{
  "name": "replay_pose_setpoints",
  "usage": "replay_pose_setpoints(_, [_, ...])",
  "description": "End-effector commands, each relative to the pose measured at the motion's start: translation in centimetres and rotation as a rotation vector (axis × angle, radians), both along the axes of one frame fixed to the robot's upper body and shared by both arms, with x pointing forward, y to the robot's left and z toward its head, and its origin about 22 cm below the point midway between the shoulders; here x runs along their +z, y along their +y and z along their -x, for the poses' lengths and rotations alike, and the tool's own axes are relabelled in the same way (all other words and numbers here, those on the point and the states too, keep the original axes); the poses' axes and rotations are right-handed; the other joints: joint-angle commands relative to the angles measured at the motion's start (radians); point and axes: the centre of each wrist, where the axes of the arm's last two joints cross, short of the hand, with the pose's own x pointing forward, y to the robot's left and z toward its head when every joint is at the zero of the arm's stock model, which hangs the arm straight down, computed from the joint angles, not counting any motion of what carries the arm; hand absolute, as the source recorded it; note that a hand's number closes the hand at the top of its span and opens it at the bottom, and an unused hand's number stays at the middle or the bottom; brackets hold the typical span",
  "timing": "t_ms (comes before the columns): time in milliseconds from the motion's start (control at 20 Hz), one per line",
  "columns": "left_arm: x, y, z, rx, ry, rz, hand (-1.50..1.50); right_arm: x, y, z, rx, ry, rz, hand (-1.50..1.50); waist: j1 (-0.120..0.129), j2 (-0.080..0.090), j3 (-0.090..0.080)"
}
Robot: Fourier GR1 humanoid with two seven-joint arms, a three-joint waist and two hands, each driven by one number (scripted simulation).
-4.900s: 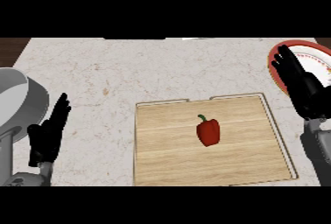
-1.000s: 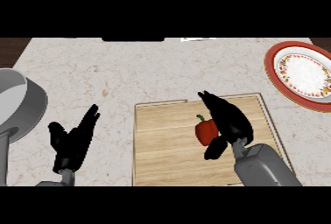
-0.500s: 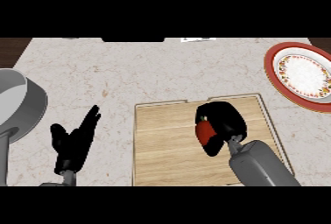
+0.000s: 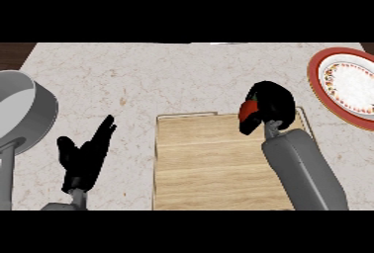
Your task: Pick the bell pepper from the tray and place it in the plate
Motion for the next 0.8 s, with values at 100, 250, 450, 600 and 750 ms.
replay_pose_setpoints(100, [-0.4, -1.3, 0.0, -0.061, 0.03, 0.007, 0.0, 5.4, -1.4, -4.4, -0.439, -0.331, 0.027, 1.5, 0.05, 0.02, -0.006])
replay_pose_setpoints(250, [0.2, -1.0, -0.9, -0.083, 0.009, 0.006, 0.0, 7.6, -1.1, -6.1, -0.554, -0.455, 0.098, 1.5, 0.072, 0.029, -0.008])
replay_pose_setpoints(450, [-0.4, -1.3, -0.5, -0.083, 0.03, 0.0, 0.0, 8.3, -1.4, -7.3, -0.686, -0.615, 0.083, 1.5, 0.063, 0.023, -0.006])
replay_pose_setpoints(600, [-0.5, -0.8, -0.1, -0.07, 0.028, 0.001, 0.0, 9.2, -2.3, -7.9, -0.782, -0.7, 0.047, 1.5, 0.056, 0.014, -0.005])
replay_pose_setpoints(750, [0.0, -1.7, -0.6, -0.064, 0.031, 0.013, 0.0, 7.6, -2.6, -8.1, -0.842, -0.749, 0.02, 1.5, 0.043, 0.014, -0.004])
